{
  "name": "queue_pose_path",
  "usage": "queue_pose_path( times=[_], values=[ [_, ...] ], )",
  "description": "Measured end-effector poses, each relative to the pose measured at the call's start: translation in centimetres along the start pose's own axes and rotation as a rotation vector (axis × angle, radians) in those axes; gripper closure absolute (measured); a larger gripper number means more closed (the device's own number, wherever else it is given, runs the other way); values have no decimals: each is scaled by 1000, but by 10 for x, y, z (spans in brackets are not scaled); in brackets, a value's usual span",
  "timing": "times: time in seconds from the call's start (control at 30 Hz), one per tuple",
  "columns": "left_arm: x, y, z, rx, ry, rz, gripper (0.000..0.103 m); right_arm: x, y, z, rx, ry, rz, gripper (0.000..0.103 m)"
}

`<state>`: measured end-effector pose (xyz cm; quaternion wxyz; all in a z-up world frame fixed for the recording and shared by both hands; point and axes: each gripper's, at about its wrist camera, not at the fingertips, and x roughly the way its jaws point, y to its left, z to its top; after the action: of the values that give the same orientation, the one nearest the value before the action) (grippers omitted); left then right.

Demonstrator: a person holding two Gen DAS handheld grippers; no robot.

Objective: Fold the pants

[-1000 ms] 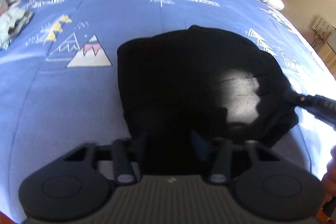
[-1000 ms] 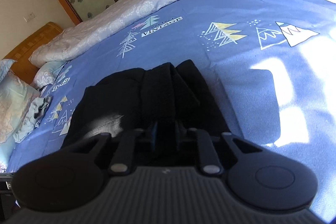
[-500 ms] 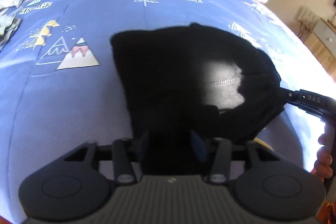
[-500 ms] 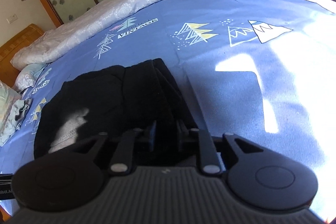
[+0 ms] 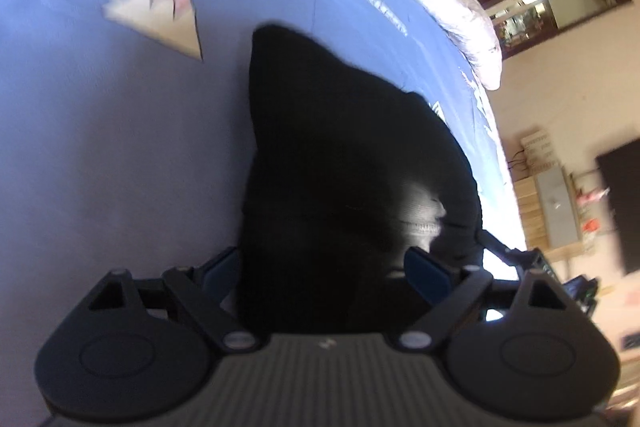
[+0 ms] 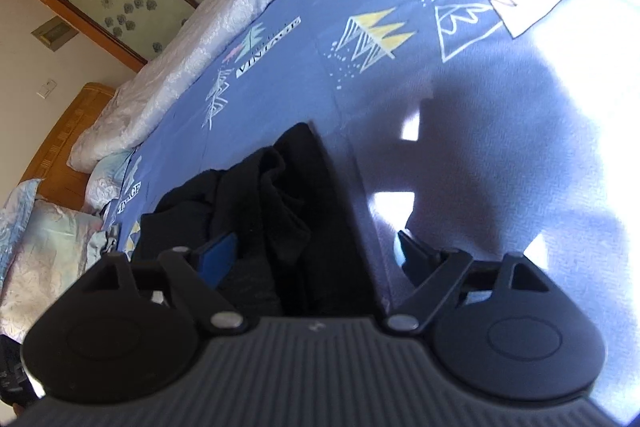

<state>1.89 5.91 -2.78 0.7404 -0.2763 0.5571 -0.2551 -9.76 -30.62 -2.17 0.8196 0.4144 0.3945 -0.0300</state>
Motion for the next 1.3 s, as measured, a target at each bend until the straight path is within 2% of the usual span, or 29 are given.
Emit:
queue_pose_path(
  times=[0.07,0.1,0.13,0.2,0.23,0.33,0.47,0.53,0.6,0.67,0.73,0.77,0.8,0.83,1.03,1.3],
  values=[
    [10,5,2,-18,-12,5,12,13,-3,-1,31,36,55,14],
    [12,5,3,-16,-25,2,22,17,-4,-2,47,37,71,13],
    [13,4,5,-9,-26,20,57,19,-2,-4,54,26,78,13],
    [17,6,11,-21,3,39,68,22,7,-6,38,37,68,18],
    [15,8,14,-40,8,25,76,23,12,-8,43,50,66,31],
    [-5,3,25,-26,-3,3,84,13,22,-12,97,50,89,46],
    [-60,-9,36,12,-94,-36,85,-10,52,-16,87,48,183,54],
    [-90,-12,34,55,-140,-21,84,-21,74,-24,39,64,231,56],
    [-111,-9,28,72,-156,1,84,-23,92,-36,-27,97,238,56],
    [-116,6,14,68,-137,61,84,-11,102,-52,-78,157,197,56],
    [-108,24,3,54,-86,151,83,7,108,-71,-145,214,91,56],
    [-101,35,-4,36,-66,188,83,14,110,-80,-176,228,30,54],
    [-95,45,-11,28,-62,208,80,17,111,-85,-202,219,9,52],
    [-92,50,-16,29,-77,215,75,17,112,-87,-207,210,13,49],
    [-92,45,-30,83,-145,283,61,20,114,-86,-233,200,-35,42],
    [-102,51,-36,61,-152,267,54,19,106,-97,-195,168,-57,25]
  ],
)
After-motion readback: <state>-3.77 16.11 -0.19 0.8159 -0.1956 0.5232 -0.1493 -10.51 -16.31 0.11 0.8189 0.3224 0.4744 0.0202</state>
